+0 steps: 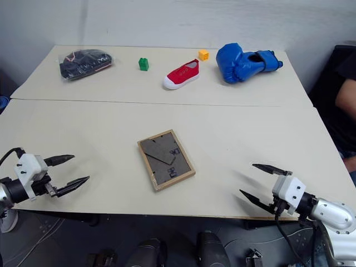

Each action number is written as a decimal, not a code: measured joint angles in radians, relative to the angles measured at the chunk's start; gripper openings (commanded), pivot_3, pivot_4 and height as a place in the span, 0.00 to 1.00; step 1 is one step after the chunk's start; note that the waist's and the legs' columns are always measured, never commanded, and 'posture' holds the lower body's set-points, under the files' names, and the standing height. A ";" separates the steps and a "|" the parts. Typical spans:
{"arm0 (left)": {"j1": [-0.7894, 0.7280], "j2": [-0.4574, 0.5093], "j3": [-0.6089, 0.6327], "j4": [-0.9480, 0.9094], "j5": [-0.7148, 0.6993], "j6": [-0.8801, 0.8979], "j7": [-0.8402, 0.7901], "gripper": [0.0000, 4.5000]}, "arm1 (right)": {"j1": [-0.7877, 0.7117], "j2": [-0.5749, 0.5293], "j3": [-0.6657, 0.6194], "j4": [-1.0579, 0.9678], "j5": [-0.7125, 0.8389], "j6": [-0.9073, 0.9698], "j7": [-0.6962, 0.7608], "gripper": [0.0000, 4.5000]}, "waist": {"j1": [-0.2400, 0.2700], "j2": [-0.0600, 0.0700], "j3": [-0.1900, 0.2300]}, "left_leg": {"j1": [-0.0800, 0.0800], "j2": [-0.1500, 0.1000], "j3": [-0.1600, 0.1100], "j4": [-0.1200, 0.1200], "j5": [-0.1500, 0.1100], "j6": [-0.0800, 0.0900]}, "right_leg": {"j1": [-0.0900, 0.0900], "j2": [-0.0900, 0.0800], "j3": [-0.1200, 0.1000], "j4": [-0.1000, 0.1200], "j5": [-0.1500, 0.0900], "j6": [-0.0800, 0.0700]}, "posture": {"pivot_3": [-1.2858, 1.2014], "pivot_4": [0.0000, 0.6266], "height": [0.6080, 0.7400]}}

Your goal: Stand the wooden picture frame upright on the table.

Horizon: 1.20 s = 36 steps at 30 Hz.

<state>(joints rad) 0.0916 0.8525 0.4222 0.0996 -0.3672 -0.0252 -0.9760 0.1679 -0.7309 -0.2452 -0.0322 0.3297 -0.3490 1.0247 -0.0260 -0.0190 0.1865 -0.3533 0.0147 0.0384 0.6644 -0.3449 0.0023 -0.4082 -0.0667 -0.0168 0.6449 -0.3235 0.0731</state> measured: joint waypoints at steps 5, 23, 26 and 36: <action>0.026 0.000 0.010 -0.039 -0.026 0.047 -0.009 0.96 | -0.035 0.000 0.006 0.013 0.001 0.005 0.005 1.00 | -0.005 0.000 0.000 | 0.000 0.000 0.000 0.000 0.000 0.000 | 0.000 0.000 0.000 0.001 0.000 0.000 | 0.52 0.24 1.00; -0.170 -0.222 -0.330 -0.380 0.051 0.589 0.361 0.00 | -0.580 0.258 0.447 0.194 -0.329 0.222 -0.186 0.00 | 0.002 0.000 0.000 | -0.004 0.000 -0.001 0.004 0.003 -0.005 | -0.003 0.001 -0.001 0.007 0.000 0.001 | 0.52 0.24 1.00; -0.206 -0.236 -0.385 -0.405 0.054 0.636 0.370 0.00 | -0.576 0.271 0.478 0.184 -0.329 0.226 -0.175 0.00 | 0.000 0.000 0.000 | -0.004 -0.001 -0.001 0.005 0.003 -0.005 | -0.003 0.001 0.000 0.008 0.000 0.001 | 0.52 0.24 1.00; -0.334 -0.320 -0.483 -0.357 0.093 0.687 0.389 0.00 | -0.400 0.189 0.472 -0.066 -0.318 0.349 -0.139 0.00 | 0.016 0.000 0.000 | -0.003 -0.001 -0.001 0.006 0.003 -0.005 | -0.001 0.001 0.000 0.008 0.000 0.001 | 0.52 0.24 1.00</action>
<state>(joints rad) -0.2423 0.5328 -0.0612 -0.2578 -0.2745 0.6619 -0.5868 -0.2323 -0.5418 0.2268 -0.0977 0.0119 0.0003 0.8854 -0.0105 -0.0189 0.1863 -0.3562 0.0138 0.0375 0.6701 -0.3416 -0.0023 -0.4097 -0.0655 -0.0173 0.6526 -0.3231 0.0739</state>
